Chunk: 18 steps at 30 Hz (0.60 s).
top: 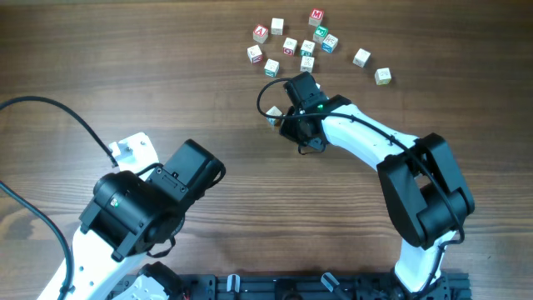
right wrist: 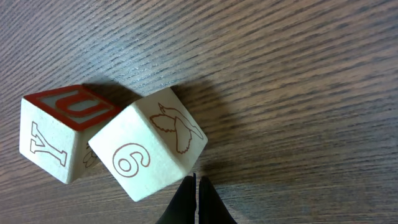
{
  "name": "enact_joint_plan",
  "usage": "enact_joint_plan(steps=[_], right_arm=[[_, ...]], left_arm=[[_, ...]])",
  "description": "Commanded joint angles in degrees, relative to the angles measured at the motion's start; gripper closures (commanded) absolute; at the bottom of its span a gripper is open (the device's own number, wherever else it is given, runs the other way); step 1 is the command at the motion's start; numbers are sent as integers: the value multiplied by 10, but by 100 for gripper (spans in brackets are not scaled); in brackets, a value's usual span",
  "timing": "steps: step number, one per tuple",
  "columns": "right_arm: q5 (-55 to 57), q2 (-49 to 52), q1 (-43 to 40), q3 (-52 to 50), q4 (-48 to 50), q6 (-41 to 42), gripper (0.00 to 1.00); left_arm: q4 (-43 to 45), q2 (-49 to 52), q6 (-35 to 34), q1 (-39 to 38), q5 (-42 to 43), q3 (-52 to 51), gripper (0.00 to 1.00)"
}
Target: Form a circle
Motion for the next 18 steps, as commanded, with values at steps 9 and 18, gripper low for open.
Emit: enact_joint_plan(steps=[9,18], right_arm=[[-19,10,1,-6,22,-9,95],[-20,10,1,-6,22,-9,95]], left_arm=[[0,-3,-8,-1,-3,-2,0],[0,-2,-8,-1,-3,-2,0]])
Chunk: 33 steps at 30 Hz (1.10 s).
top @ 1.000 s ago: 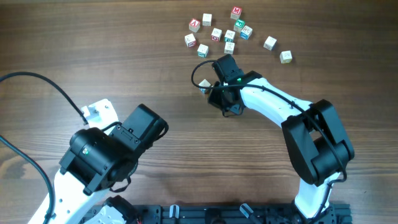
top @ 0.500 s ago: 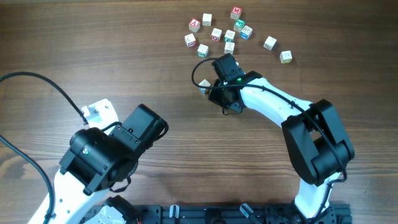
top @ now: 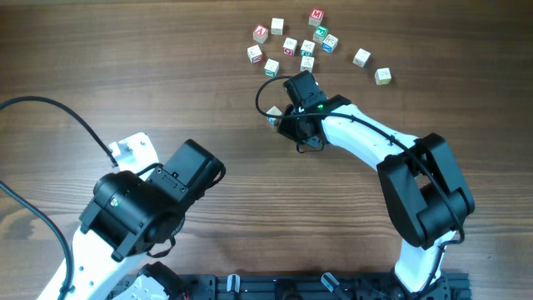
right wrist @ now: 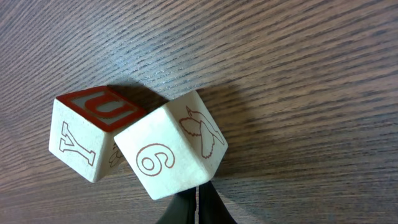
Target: Form a circle
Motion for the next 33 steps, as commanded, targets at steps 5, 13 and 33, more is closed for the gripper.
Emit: enact_joint_plan(steps=[5,13,33], right_arm=[[-5,10,1,-6,-10,-21,95],[-16,10,1,-6,-14,-22,95],[116,-136,-3,-6,-134,-24,94]], left_arm=[[0,-3,-8,-1,-3,-2,0],[0,-3,-8,-1,-3,-2,0],[0,-2,-8,-1,-3,-2,0]])
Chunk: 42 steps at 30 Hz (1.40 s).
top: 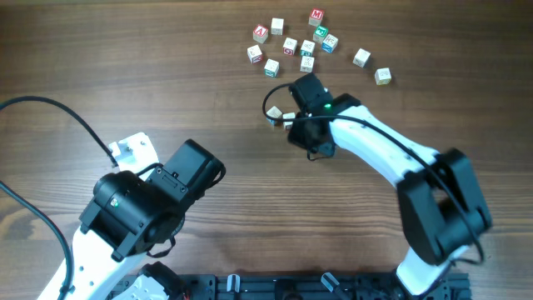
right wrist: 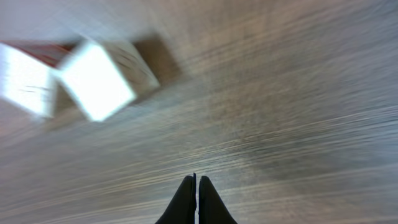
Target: Form a circle
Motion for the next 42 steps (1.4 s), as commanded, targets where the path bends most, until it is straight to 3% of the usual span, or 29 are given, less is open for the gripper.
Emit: enact_joint_plan(steps=[1,2,3,5,8,14,15,16,19,22,27,31,42], right_arm=[[97,-80,-5,-3,6,-17,78],[110,-94,-8,-3,22,-46,62],[110,-103,-11,-2,37,-71,54],[100,-111,-21,2,55,-91,46],[82,-108,-32,5,65,-115,46],[106,-87,-39,5,107,-111,70],[120,-87,-39,5,120,-111,70],[130,-87,-41,5,141,-113,68],[92,-79,-60,7,221,-160,47],[62,-46,-87,39,238,-178,37],[40,92,-113,172,229,-219,29],[42,200,-109,264,226,-207,24],[93,282,-89,289,236,-200,24]], left_arm=[[0,-3,-8,-1,-3,-2,0],[0,-3,-8,-1,-3,-2,0],[0,-3,-8,-1,-3,-2,0],[0,-3,-8,-1,-3,-2,0],[0,-2,-8,-1,-3,-2,0],[0,-3,-8,-1,-3,-2,0],[0,-3,-8,-1,-3,-2,0],[0,-3,-8,-1,-3,-2,0],[0,-3,-8,-1,-3,-2,0],[0,-3,-8,-1,-3,-2,0],[0,-3,-8,-1,-3,-2,0],[0,-3,-8,-1,-3,-2,0],[0,-2,-8,-1,-3,-2,0]])
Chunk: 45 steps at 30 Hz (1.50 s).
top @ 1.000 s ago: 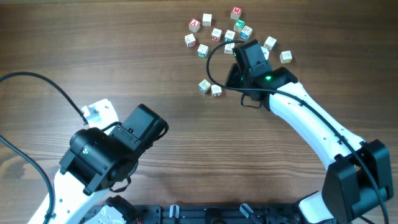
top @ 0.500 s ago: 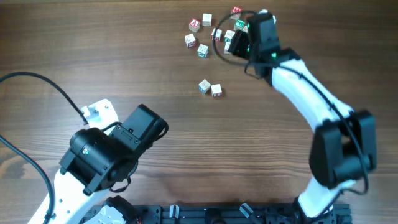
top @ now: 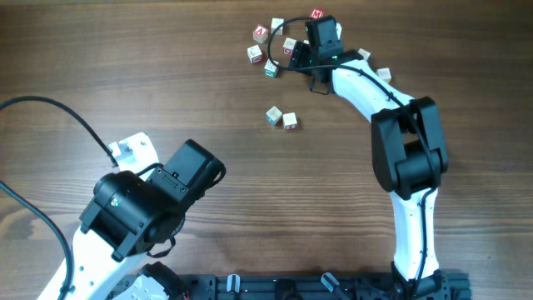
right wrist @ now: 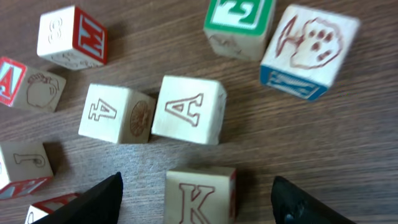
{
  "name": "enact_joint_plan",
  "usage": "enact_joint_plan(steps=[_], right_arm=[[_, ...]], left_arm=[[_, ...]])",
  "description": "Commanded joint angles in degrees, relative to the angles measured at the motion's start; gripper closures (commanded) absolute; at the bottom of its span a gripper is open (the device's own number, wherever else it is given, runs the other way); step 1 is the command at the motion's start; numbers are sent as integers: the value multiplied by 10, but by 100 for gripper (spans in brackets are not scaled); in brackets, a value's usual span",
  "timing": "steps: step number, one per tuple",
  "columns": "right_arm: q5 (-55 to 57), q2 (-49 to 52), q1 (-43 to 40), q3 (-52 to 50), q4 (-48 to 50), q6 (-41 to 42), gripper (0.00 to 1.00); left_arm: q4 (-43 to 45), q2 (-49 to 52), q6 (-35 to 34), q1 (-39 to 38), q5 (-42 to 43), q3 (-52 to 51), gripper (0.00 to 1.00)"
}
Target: Form a circle
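Observation:
Several lettered wooden blocks lie in a loose cluster at the far side of the table. My right gripper (top: pixel 310 46) hangs over that cluster, open. In the right wrist view its fingers (right wrist: pixel 102 199) stand wide apart, with a K block (right wrist: pixel 200 194) between them and untouched. Just beyond lie an A block (right wrist: pixel 188 109), a 4 block (right wrist: pixel 115 113), an M block (right wrist: pixel 70 37), a green block (right wrist: pixel 239 26) and a blue-edged block (right wrist: pixel 309 51). Two more blocks (top: pixel 274 115) (top: pixel 290 121) sit side by side at mid-table. My left gripper is hidden.
The bulky left arm (top: pixel 150 204) rests at the near left with its black cable (top: pixel 50 108) looping over the table. Two stray blocks (top: pixel 361 55) (top: pixel 382 73) lie to the right of the cluster, beside the right arm.
The right gripper was shut and low beside the two mid-table blocks. It is now at the far cluster, open around the K block. The two mid-table blocks stay where they were.
The shut right gripper stood just short of the 6 block, which leaned against the U/Y block at mid-table. Then its tip was right at the 6 block. Then it was back from the pair. Now it is open over the far cluster.

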Motion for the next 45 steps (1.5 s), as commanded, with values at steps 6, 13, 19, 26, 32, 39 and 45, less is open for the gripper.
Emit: enact_joint_plan(steps=[6,13,19,26,32,39,45], right_arm=[[47,40,11,17,13,-1,44],[56,33,11,23,-5,-1,75],[47,-46,15,57,-118,1,82],[27,-173,67,57,-290,19,86],[-1,-206,151,54,-422,83,87],[18,-199,219,-69,-352,196,88],[21,-199,259,-173,-259,198,86]], left_arm=[[0,-3,-8,-1,-3,-2,0],[0,-2,-8,-1,-3,-2,0],[0,-2,-8,-1,-3,-2,0],[0,-2,-8,-1,-3,-2,0],[0,-3,-8,-1,-3,-2,0],[0,-3,-8,-1,-3,-2,0],[0,-3,-8,-1,-3,-2,0]])
